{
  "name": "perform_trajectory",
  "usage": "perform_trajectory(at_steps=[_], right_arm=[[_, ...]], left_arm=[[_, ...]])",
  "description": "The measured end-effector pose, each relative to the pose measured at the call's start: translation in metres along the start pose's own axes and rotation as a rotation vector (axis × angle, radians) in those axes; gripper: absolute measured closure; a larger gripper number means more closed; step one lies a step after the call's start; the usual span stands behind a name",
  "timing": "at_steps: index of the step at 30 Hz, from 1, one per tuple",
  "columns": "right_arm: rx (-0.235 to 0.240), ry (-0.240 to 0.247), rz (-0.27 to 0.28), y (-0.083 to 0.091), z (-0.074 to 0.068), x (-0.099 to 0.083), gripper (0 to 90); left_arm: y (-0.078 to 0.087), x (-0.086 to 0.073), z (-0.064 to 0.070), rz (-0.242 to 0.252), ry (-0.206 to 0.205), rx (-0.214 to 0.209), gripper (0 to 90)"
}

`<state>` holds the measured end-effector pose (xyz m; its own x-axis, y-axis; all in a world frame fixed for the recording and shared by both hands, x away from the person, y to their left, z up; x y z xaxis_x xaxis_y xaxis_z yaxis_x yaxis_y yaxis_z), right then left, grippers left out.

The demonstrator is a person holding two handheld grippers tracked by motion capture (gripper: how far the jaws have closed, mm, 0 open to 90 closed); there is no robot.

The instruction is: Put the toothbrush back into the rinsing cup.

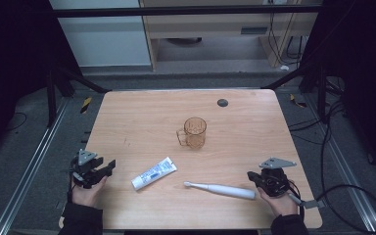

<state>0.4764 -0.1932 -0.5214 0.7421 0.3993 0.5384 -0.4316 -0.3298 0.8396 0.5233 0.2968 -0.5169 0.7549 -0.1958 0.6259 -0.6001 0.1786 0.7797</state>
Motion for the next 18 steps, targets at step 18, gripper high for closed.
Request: perform_trajectory(at_steps=[18], right_arm=[[0.029, 0.002, -0.063, -0.010, -0.009, -0.016, 90.0]], left_arm=[[-0.002, -0.002, 0.005, -0.017, -0.021, 0.006, 44.8]])
Point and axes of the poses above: each handheld gripper's, and its own axes: y roughly backward along the jaws, x roughly out of its top, z roughly to its right, the point moved 9 cm from there along -y, roughly forward along the jaws, and after that the axes turned 14 degrees about -z, right-handed, at the moved point
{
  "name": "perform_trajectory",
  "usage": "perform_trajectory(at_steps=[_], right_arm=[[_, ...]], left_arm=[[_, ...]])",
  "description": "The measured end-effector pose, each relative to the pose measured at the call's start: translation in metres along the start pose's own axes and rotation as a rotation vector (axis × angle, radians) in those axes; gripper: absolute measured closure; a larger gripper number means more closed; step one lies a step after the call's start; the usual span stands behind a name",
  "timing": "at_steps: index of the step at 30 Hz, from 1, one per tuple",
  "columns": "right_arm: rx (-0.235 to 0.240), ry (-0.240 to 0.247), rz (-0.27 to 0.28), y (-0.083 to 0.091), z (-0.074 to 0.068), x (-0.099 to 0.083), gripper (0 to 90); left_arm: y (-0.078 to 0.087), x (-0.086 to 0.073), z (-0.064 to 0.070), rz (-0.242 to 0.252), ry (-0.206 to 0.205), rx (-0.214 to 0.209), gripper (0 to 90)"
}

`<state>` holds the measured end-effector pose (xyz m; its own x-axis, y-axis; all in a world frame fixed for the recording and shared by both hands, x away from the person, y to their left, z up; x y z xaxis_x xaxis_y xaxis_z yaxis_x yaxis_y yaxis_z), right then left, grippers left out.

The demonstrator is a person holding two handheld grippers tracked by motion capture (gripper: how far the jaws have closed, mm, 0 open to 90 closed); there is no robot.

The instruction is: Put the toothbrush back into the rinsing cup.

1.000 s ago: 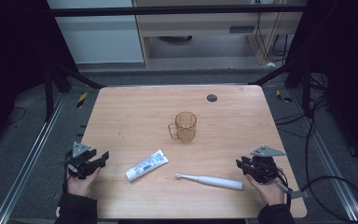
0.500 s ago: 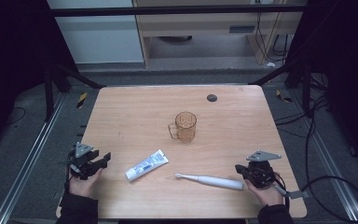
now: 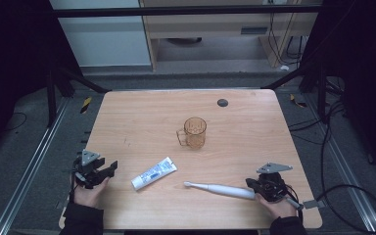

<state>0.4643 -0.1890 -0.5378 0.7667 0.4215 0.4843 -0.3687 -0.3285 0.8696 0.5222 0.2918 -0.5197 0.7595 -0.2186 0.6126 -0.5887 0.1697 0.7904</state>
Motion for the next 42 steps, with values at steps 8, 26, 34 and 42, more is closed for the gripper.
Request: perform_trajectory(at_steps=[8, 26, 34, 42], right_arm=[[0.002, 0.009, -0.013, -0.002, -0.002, -0.003, 89.9], [0.011, 0.017, -0.037, -0.004, -0.005, -0.011, 89.8], [0.020, 0.024, -0.039, -0.003, -0.011, -0.015, 89.7], [0.027, 0.034, -0.043, -0.002, -0.017, -0.020, 89.7]], left_arm=[[-0.002, -0.001, 0.001, -0.009, -0.003, -0.002, 43.9], [-0.001, -0.001, 0.001, -0.009, -0.004, 0.000, 43.6], [-0.001, -0.001, 0.001, -0.010, -0.004, 0.000, 43.5], [-0.001, -0.001, 0.002, -0.011, -0.006, 0.000, 43.4]])
Point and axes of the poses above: each handheld gripper's, and its own axes: y roughly backward along the jaws, x roughly out of its top, z roughly to its right, the point moved 9 cm from there along -y, roughly forward along the jaws, and after that the axes turned 14 degrees about -z, right-handed, at the moved point
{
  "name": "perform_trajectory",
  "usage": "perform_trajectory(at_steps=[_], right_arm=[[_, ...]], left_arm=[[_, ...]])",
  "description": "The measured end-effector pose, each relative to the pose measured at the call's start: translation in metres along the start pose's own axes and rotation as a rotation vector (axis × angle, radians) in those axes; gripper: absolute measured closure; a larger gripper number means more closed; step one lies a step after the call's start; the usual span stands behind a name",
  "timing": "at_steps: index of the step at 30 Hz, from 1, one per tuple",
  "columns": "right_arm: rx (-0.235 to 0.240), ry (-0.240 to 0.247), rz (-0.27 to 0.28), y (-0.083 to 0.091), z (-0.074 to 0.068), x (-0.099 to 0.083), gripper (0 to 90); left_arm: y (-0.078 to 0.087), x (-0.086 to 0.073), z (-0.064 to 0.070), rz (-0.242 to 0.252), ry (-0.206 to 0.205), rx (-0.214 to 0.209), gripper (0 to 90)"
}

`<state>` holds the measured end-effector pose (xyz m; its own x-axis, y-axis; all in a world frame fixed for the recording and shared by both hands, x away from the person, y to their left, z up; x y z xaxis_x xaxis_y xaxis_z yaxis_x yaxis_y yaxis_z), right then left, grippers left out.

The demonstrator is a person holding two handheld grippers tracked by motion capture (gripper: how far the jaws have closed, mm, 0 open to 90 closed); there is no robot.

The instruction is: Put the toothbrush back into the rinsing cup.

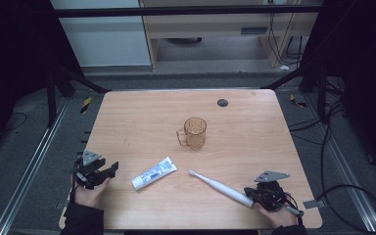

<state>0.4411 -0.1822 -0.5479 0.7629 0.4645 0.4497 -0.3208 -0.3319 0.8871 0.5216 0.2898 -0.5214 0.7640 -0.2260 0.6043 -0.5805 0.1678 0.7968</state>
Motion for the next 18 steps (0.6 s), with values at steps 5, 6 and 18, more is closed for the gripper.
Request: perform_trajectory(at_steps=[5, 6, 18], right_arm=[[0.006, 0.012, -0.005, -0.0005, -0.0045, -0.0020, 89.7], [0.009, 0.012, -0.003, -0.0006, -0.0056, -0.0022, 89.7], [0.015, 0.015, -0.008, -0.0007, -0.0094, -0.0049, 89.7]], left_arm=[[0.0002, 0.0000, 0.0003, 0.000, -0.001, 0.001, 43.3], [0.0002, 0.0000, 0.0003, 0.000, -0.001, 0.000, 43.3], [0.0001, 0.0000, 0.0006, -0.001, -0.003, 0.001, 43.2]])
Point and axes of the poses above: each handheld gripper's, and its own axes: y roughly backward along the jaws, x roughly out of its top, z roughly to its right, the point moved 9 cm from there along -y, roughly forward along the jaws, and after that the axes turned 14 degrees about -z, right-handed, at the moved point
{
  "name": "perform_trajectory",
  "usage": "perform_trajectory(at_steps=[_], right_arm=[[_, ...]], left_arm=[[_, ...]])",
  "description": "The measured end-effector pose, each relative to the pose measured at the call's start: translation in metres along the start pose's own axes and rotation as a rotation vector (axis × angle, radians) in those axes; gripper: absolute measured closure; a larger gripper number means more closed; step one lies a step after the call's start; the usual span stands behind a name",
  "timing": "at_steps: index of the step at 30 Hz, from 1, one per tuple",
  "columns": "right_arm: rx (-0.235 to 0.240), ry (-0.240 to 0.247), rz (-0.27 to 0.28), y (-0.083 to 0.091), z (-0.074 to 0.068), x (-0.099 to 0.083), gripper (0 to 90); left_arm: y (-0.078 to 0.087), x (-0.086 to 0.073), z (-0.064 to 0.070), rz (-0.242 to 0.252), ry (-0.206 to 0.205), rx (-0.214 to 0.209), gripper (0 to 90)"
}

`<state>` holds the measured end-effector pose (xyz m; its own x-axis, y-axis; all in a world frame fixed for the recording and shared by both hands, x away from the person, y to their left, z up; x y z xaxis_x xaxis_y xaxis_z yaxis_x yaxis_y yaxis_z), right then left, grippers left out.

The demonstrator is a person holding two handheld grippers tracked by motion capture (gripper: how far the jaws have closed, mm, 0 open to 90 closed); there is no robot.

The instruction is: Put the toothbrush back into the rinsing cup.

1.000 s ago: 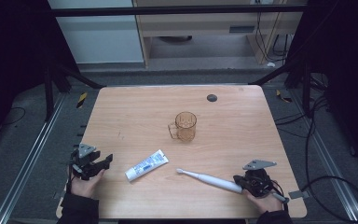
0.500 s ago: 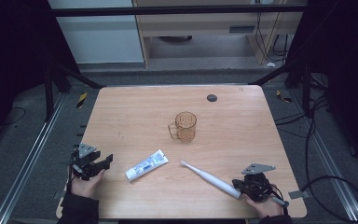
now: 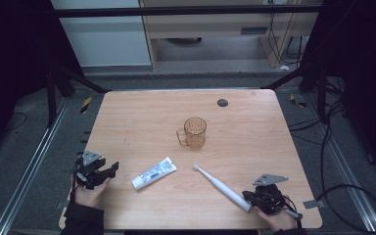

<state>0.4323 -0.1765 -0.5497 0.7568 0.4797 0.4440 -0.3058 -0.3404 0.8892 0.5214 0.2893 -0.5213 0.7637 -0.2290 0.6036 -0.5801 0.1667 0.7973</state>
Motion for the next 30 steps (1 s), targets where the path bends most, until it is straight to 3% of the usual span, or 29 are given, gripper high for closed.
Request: perform_trajectory(at_steps=[6, 13, 19, 30], right_arm=[[-0.007, -0.004, 0.012, 0.002, 0.002, 0.002, 88.0], [-0.049, -0.014, 0.047, 0.013, 0.012, 0.014, 80.7], [-0.066, 0.003, 0.091, 0.025, 0.012, 0.037, 71.7], [-0.067, 0.035, 0.062, 0.031, 0.005, 0.056, 60.6]], left_arm=[[0.000, 0.000, 0.000, -0.001, -0.001, 0.000, 43.1], [-0.002, 0.000, -0.001, -0.004, -0.002, -0.003, 43.0], [-0.002, 0.000, -0.001, -0.005, -0.002, -0.006, 42.6], [-0.005, 0.000, 0.000, -0.017, -0.011, -0.007, 42.1]])
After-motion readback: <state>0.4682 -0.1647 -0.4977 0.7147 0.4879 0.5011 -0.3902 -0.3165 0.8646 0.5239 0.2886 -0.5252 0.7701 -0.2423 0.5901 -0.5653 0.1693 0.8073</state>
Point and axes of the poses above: each handheld gripper's, and its own axes: y roughly backward along the jaws, x roughly out of its top, z roughly to its right, the point moved 9 cm from there along -y, roughly forward along the jaws, and after that the axes turned 14 degrees about -z, right-handed, at the moved point
